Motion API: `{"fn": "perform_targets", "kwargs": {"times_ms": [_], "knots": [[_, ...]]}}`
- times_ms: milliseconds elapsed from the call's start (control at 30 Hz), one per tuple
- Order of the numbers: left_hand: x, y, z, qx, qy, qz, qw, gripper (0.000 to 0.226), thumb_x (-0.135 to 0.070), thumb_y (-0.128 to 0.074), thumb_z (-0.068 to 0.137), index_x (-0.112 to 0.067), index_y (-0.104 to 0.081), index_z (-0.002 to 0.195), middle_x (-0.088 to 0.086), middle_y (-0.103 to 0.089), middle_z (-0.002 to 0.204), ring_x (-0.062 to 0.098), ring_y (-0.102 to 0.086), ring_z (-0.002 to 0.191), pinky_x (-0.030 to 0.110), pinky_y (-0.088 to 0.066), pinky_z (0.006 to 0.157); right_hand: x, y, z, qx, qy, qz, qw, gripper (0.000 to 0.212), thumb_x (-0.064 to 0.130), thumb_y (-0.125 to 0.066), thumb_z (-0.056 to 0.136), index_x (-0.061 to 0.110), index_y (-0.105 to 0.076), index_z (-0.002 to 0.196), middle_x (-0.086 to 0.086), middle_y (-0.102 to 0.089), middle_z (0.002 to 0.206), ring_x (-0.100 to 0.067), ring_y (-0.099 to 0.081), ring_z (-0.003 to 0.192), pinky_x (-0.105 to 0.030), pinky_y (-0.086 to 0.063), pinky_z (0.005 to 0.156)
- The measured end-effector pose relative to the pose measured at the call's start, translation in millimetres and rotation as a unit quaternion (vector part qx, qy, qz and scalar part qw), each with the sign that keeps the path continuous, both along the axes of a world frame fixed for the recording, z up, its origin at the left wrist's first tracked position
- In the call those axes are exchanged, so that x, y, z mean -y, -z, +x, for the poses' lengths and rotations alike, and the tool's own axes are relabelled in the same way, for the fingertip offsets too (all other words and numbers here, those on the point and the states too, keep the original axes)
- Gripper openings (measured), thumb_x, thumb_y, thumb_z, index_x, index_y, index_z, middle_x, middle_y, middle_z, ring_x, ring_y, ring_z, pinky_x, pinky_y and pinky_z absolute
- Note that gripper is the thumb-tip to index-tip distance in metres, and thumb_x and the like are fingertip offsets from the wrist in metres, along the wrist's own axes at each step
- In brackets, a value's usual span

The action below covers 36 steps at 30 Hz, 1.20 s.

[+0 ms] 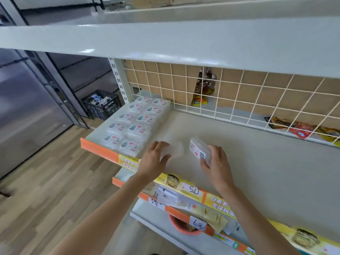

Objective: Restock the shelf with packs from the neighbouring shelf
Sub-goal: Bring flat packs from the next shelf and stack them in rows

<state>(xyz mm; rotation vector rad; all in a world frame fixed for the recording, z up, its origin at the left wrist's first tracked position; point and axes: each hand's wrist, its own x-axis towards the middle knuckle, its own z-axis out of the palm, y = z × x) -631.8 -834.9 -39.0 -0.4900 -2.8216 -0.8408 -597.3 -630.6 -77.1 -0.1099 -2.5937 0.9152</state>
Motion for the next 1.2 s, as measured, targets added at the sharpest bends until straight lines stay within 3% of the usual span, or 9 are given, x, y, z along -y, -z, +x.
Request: {"fn": "perform_targets", "kwargs": {"times_ms": [200, 433, 633, 767, 833, 900, 1000, 1100, 1200], "knots": [[-10, 15, -28, -0.020, 0.056, 0.036, 0.998, 0.029, -0.015, -0.059, 0.088, -0.009, -0.055, 0.116, 0.007, -0.058, 0.114, 0.027, -0.058, 0.098, 0.019, -0.035, 0.072, -3, -4, 3, 0.005, 0.037, -0.010, 0.999, 0.053, 0.008, -0.064, 0.081, 0.006, -0.046, 0.131, -0.019, -0.052, 0.106, -0.037, -0.051, 0.100, -0.042, -0.047, 0.082], [0, 21, -43, -0.013, 0.158, 0.125, 0.979, 0.031, -0.006, -0.064, 0.084, -0.022, -0.054, 0.109, -0.007, -0.055, 0.103, 0.006, -0.053, 0.088, -0.004, -0.031, 0.072, -8, -9, 1, 0.023, 0.141, -0.103, 0.984, 0.047, 0.016, -0.058, 0.087, 0.019, -0.043, 0.132, -0.006, -0.038, 0.116, -0.026, -0.053, 0.099, -0.030, -0.045, 0.079], [24, 31, -54, -0.014, 0.243, 0.088, 0.966, 0.042, -0.008, -0.061, 0.073, -0.028, -0.047, 0.107, 0.004, -0.055, 0.113, 0.012, -0.058, 0.097, 0.003, -0.036, 0.086, -6, -1, -6, 0.003, 0.262, 0.056, 0.964, 0.046, 0.018, -0.064, 0.079, 0.005, -0.050, 0.120, -0.016, -0.039, 0.120, -0.035, -0.038, 0.105, -0.049, -0.040, 0.082], [30, 36, -58, 0.028, 0.263, 0.084, 0.961, 0.040, -0.028, -0.066, 0.072, -0.026, -0.051, 0.109, -0.003, -0.046, 0.122, 0.010, -0.055, 0.103, 0.002, -0.033, 0.089, 25, -15, -9, -0.084, 0.143, 0.038, 0.985, 0.033, 0.023, -0.057, 0.076, 0.011, -0.059, 0.107, -0.009, -0.047, 0.116, -0.022, -0.037, 0.109, -0.034, -0.037, 0.090], [30, 35, -58, 0.054, 0.254, 0.093, 0.961, 0.046, -0.040, -0.069, 0.070, -0.016, -0.056, 0.108, -0.008, -0.043, 0.121, 0.007, -0.053, 0.098, 0.000, -0.033, 0.084, 49, -18, -11, -0.032, 0.036, -0.041, 0.998, 0.042, 0.034, -0.046, 0.076, 0.011, -0.060, 0.109, -0.004, -0.047, 0.119, -0.015, -0.036, 0.115, -0.015, -0.027, 0.097], [29, 35, -58, 0.062, 0.237, 0.107, 0.963, 0.051, -0.036, -0.073, 0.070, -0.015, -0.054, 0.112, -0.009, -0.043, 0.117, 0.007, -0.052, 0.094, 0.002, -0.035, 0.078, 67, -13, -12, 0.032, -0.031, -0.072, 0.996, 0.054, 0.041, -0.044, 0.072, 0.015, -0.054, 0.119, 0.005, -0.039, 0.126, -0.009, -0.032, 0.118, -0.013, -0.024, 0.099], [29, 34, -55, 0.062, 0.224, 0.098, 0.968, 0.059, -0.032, -0.074, 0.073, -0.018, -0.047, 0.123, -0.007, -0.042, 0.118, 0.010, -0.051, 0.097, 0.017, -0.043, 0.080, 73, -4, -11, 0.093, -0.059, -0.056, 0.992, 0.061, 0.037, -0.052, 0.070, 0.019, -0.044, 0.128, 0.014, -0.029, 0.126, -0.007, -0.031, 0.120, -0.018, -0.031, 0.098], [27, 35, -56, 0.016, 0.263, 0.066, 0.962, 0.061, -0.041, -0.070, 0.075, -0.015, -0.048, 0.125, -0.004, -0.046, 0.121, 0.010, -0.041, 0.110, 0.019, -0.038, 0.091, 69, -5, -10, 0.084, -0.046, -0.065, 0.993, 0.053, 0.017, -0.063, 0.073, 0.017, -0.046, 0.123, 0.013, -0.035, 0.118, -0.011, -0.038, 0.115, -0.009, -0.033, 0.089], [31, 34, -59, -0.004, 0.287, 0.038, 0.957, 0.061, -0.046, -0.065, 0.074, -0.013, -0.052, 0.124, 0.000, -0.049, 0.120, 0.011, -0.037, 0.110, 0.025, -0.040, 0.093, 71, -11, -11, 0.096, -0.061, -0.067, 0.991, 0.056, 0.025, -0.058, 0.069, 0.020, -0.044, 0.123, 0.015, -0.035, 0.117, -0.007, -0.038, 0.113, -0.002, -0.029, 0.084]]}}
